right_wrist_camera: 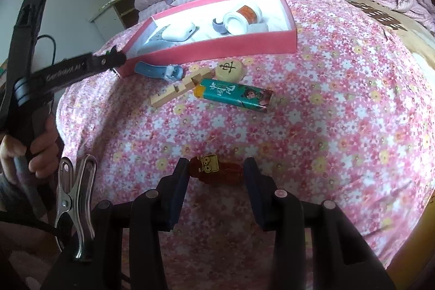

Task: Organize rigid objects
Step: 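Carry both figures to the tray and lower them in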

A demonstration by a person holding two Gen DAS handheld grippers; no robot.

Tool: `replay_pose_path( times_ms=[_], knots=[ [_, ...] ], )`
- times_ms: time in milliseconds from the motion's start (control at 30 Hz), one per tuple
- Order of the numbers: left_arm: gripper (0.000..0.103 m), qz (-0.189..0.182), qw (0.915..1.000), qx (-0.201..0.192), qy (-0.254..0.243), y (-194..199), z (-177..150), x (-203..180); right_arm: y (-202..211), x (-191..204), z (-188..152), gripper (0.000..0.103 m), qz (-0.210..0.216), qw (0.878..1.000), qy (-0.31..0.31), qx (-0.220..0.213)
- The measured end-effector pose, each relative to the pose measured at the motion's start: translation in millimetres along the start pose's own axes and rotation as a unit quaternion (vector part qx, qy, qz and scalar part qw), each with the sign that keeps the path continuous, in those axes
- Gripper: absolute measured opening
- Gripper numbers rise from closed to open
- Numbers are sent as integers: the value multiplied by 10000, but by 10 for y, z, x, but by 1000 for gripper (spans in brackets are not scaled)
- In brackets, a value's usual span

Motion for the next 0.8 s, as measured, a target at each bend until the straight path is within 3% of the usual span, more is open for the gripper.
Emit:
replay_pose_path(
  times_ms=[333,667,800],
  knots=[
    [53,-13,10000,52,0,-372,384,90,-9,-67,180,42,71,10000,28,32],
    [53,6,9999,121,19,-652,476,191,88,-27,605,42,73,9992,179,-345],
    [61,99,9998,150,31,-690,448,217,127,-16,740,42,76,9989,174,-440]
  ],
)
Point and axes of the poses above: each gripper's, at about its wrist camera, not at the fingertips, and y roughly against the way its jaws point, x to its left, z to its top, the point moved 5 cm from there along -y, roughly the way its jaws point, and after that the axes turned 14 degrees about -z, right-handed, at the moved point
